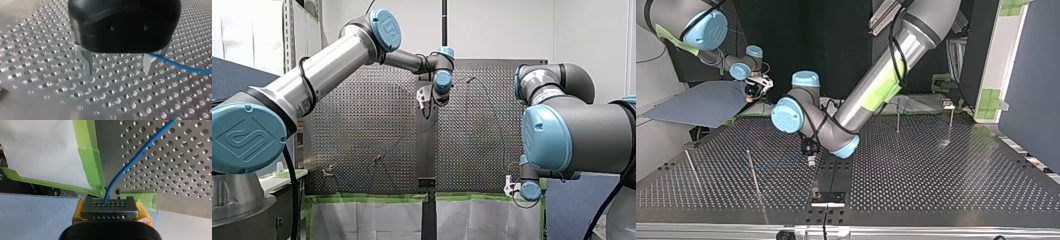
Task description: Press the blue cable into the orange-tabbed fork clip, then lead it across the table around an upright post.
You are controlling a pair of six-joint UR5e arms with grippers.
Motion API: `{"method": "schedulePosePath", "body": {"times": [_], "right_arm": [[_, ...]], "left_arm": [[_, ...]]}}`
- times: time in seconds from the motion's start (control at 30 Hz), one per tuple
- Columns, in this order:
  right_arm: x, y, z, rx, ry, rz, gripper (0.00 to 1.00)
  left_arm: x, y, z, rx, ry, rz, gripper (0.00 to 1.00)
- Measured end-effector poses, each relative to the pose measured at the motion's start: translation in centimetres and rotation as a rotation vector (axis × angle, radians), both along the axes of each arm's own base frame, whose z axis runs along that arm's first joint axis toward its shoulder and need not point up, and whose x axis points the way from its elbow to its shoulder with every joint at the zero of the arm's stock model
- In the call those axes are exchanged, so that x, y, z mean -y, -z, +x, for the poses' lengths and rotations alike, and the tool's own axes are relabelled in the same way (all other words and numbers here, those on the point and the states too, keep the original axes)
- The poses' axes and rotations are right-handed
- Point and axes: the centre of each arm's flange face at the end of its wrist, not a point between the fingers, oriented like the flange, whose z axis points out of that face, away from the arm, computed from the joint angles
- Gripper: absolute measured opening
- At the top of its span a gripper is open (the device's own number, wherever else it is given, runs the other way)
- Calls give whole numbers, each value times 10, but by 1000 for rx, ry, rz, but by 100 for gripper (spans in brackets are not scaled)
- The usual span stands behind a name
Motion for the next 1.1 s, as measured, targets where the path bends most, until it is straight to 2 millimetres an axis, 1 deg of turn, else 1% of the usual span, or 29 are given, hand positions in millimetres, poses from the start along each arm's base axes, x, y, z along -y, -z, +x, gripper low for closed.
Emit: {"method": "schedulePosePath", "body": {"times": [0.13,0.47,0.67,0.87,1.1], "right_arm": [[-1,0,1,-1,-3,0,0],[-1,1,2,-2,-4,0,0],[-2,2,2,-2,-4,3,0],[-2,3,3,-2,-5,5,0],[-3,4,3,-2,-6,6,0]], "left_arm": [[-2,1,3,-12,9,-39,100],[4,2,3,-43,78,-145,100],[4,5,-1,-97,103,-186,100],[1,8,-6,-151,115,-182,100],[7,11,-15,-191,163,-172,100]]}}
